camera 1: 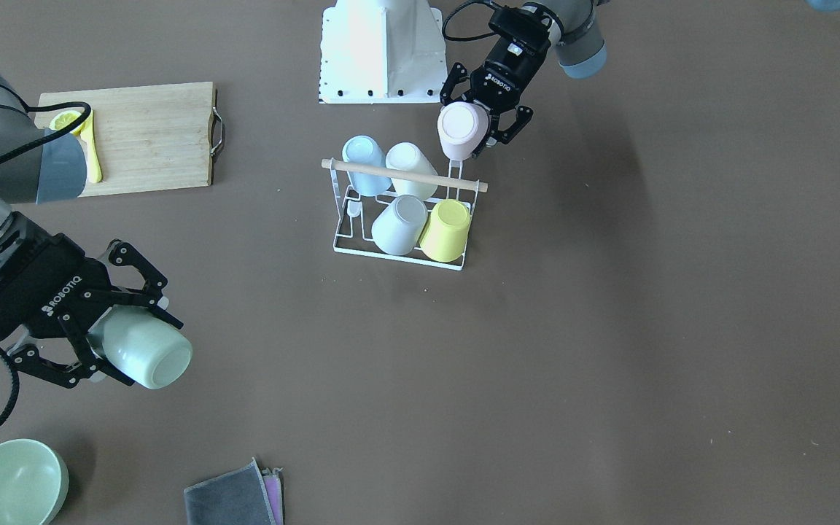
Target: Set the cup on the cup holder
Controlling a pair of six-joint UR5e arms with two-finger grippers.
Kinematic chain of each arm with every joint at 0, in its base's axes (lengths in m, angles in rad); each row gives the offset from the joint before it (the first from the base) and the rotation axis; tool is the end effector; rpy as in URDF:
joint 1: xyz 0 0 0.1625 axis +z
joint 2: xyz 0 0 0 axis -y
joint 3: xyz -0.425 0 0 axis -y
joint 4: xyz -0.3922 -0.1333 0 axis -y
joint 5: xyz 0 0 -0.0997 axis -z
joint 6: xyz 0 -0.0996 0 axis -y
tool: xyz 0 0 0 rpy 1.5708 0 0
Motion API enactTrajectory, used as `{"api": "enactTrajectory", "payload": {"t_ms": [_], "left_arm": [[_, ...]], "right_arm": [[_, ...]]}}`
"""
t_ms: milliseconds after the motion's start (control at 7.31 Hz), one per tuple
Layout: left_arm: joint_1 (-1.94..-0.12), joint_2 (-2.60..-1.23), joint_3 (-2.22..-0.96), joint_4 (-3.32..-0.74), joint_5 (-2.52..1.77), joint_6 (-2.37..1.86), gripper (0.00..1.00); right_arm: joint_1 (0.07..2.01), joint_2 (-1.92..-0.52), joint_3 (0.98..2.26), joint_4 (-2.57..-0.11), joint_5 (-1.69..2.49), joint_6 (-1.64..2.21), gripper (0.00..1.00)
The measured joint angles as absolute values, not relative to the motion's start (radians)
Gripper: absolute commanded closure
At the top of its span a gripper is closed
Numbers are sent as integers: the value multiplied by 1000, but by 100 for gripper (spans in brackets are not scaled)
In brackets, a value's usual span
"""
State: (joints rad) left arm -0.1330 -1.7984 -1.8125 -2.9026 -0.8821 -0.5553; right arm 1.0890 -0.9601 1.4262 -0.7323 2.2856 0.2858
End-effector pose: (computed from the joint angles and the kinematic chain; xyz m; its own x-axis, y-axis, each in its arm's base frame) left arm 0.4673 -0.2609 0.2845 0.4888 0.5965 -0.6366 0.5696 0.3345 0.7508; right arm -0.2608 -0.6455 0.2580 0.3953 -0.8077 0.4374 0.0109 0.4803 0.8770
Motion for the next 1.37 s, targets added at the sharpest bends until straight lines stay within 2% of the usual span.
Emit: {"api": "enactTrajectory", "payload": {"t_ms": [547,684,1368], "left_arm": [[-129,-1822,-1778,-2902,-882,-593,91],[-128,-1825,-1770,-2901,-882,-595,87],[-128,-1824,-1761,-2946,-884,-611,89]], "right_arm": [[894,-955,1336,-268,2017,533,100],[853,-955,1318,-176,1950,580,100],[685,-969,1293,77,1783,697,100]]}}
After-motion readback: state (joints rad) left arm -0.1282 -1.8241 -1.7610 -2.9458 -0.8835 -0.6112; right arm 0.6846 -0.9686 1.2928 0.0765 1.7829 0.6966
